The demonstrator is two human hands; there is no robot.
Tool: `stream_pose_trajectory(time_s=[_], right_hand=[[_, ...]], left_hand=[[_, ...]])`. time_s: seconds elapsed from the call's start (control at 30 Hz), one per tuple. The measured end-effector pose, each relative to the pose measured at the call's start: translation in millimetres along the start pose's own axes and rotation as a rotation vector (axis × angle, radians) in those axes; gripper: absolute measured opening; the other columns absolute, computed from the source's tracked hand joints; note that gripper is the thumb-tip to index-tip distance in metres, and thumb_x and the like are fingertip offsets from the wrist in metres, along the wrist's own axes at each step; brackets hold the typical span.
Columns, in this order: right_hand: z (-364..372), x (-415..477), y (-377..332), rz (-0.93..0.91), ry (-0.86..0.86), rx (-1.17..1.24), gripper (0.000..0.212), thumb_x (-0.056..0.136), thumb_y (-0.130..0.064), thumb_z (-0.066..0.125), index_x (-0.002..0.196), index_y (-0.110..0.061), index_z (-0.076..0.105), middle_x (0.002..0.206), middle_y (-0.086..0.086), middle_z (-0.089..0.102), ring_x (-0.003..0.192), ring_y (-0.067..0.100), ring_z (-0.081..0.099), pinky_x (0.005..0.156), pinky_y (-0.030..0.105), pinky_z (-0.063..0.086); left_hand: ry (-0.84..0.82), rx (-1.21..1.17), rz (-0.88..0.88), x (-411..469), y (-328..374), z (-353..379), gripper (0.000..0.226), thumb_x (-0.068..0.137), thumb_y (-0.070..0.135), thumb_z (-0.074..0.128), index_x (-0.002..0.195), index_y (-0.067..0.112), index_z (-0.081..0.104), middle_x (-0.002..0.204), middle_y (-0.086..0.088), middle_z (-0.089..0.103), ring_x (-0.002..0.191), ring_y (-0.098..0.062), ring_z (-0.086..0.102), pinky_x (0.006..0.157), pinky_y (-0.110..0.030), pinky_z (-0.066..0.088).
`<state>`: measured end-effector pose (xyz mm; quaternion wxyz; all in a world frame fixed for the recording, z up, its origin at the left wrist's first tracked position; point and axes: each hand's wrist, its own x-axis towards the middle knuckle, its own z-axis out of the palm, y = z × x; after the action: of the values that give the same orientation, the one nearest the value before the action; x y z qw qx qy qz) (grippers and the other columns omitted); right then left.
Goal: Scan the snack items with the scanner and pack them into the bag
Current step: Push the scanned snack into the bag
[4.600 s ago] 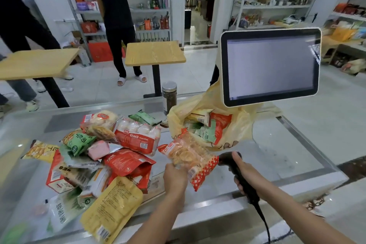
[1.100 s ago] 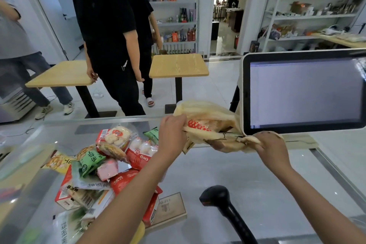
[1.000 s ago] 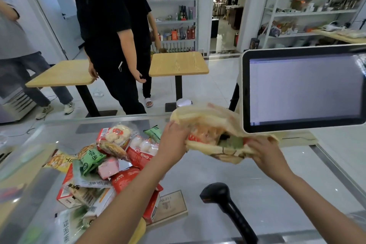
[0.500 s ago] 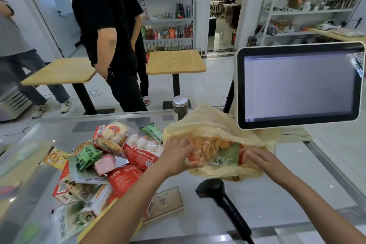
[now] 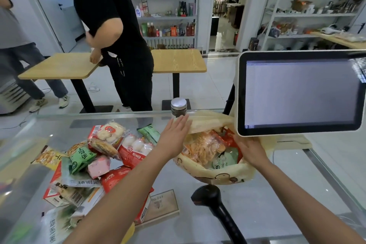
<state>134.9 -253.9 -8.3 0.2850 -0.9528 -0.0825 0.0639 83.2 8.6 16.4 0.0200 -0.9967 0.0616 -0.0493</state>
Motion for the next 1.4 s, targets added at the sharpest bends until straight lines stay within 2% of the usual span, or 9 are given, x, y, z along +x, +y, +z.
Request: stream_pose_trajectory(time_s=[0.23,0.37,0.47,0.6,0.7,0.87,0.97,1.2,1.4], right_hand=[[17.4,13.5,23.5,-0.091,-0.004,-0.204,0.106,0.064,-0.086,-0.020,0.152,-0.037,0.013,0.160,0.001,0.017,0.147,0.025,0.012,0.117,0.037,0.007],[14.8,-8.6,17.8,-0.287,0.119,-0.277,0.072,0.091,-0.069,0.002,0.152,-0.034,0.017,0.155,0.005,0.031,0.143,0.027,0.024,0.116,0.043,0.018],[26.2,-34.0,16.3,-0.379,0.084,-0.233,0.079,0.086,-0.076,0.020,0.152,-0.031,0.017,0.155,0.000,0.029,0.144,0.022,0.023,0.118,0.044,0.014],[46.7,-52.6,22.4,-0.427,0.030,-0.347,0.095,0.077,-0.086,0.021,0.151,-0.028,0.013,0.159,0.001,0.018,0.147,0.020,0.008,0.118,0.044,0.001],[54.4,-52.3,25.8,-0.406,0.024,-0.369,0.102,0.074,-0.087,0.023,0.153,-0.024,0.014,0.160,0.004,0.014,0.148,0.021,0.001,0.119,0.044,-0.001],[48.8,-61.2,2.2,-0.526,0.205,-0.198,0.086,0.075,-0.044,0.074,0.146,-0.018,0.031,0.151,0.005,0.029,0.142,0.023,0.022,0.116,0.049,0.015],[45.1,-65.3,-21.9,-0.566,0.292,-0.033,0.061,0.078,-0.016,0.077,0.133,-0.012,0.051,0.137,0.007,0.049,0.128,0.025,0.043,0.108,0.047,0.036],[63.4,-81.5,-119.6,-0.569,-0.093,0.116,0.029,0.091,-0.017,0.060,0.120,-0.018,0.063,0.110,-0.003,0.066,0.097,0.012,0.059,0.086,0.031,0.048],[107.1,-65.3,-179.4,-0.104,-0.320,0.271,0.038,0.091,-0.035,0.056,0.115,-0.006,0.059,0.107,0.010,0.066,0.096,0.027,0.062,0.084,0.036,0.049]], left_hand=[[-0.157,-0.053,-0.030,-5.9,0.8,26.4,0.086,0.088,0.000,0.047,0.152,0.021,-0.006,0.159,-0.002,-0.011,0.146,-0.018,-0.009,0.117,-0.036,-0.007],[0.043,-0.112,-0.067,-15.7,6.1,17.0,0.080,0.090,0.009,0.050,0.152,0.022,0.001,0.159,-0.003,-0.006,0.147,-0.018,-0.004,0.118,-0.035,-0.004],[0.204,-0.125,-0.071,-36.8,11.7,15.9,0.069,0.092,0.032,0.053,0.151,0.020,0.017,0.159,-0.006,0.009,0.146,-0.021,0.009,0.118,-0.038,-0.001],[0.082,-0.033,0.010,-64.0,27.3,37.6,0.081,0.084,0.052,0.059,0.149,0.017,0.023,0.157,-0.007,0.017,0.145,-0.025,0.016,0.111,-0.039,-0.008],[-0.020,0.080,-0.041,-76.2,30.7,43.7,0.090,0.065,0.060,0.073,0.139,0.017,0.046,0.145,-0.009,0.043,0.135,-0.024,0.039,0.110,-0.041,0.018],[0.258,0.026,-0.084,-102.9,33.5,39.3,0.054,0.079,0.037,0.066,0.128,0.016,0.059,0.139,-0.009,0.051,0.128,-0.024,0.049,0.106,-0.042,0.035],[0.322,-0.009,-0.252,-121.0,29.8,35.3,0.060,0.065,0.008,0.077,0.123,0.011,0.061,0.130,-0.013,0.058,0.121,-0.029,0.055,0.103,-0.043,0.039],[0.121,-0.180,-0.570,-128.9,3.4,21.3,0.051,0.097,0.030,0.048,0.143,0.014,0.033,0.145,-0.009,0.040,0.129,-0.028,0.040,0.095,-0.038,0.043],[0.119,-0.067,-0.533,-146.3,2.4,11.5,0.027,0.094,0.020,0.046,0.119,0.014,0.050,0.123,-0.003,0.051,0.114,-0.023,0.046,0.086,-0.031,0.035]])
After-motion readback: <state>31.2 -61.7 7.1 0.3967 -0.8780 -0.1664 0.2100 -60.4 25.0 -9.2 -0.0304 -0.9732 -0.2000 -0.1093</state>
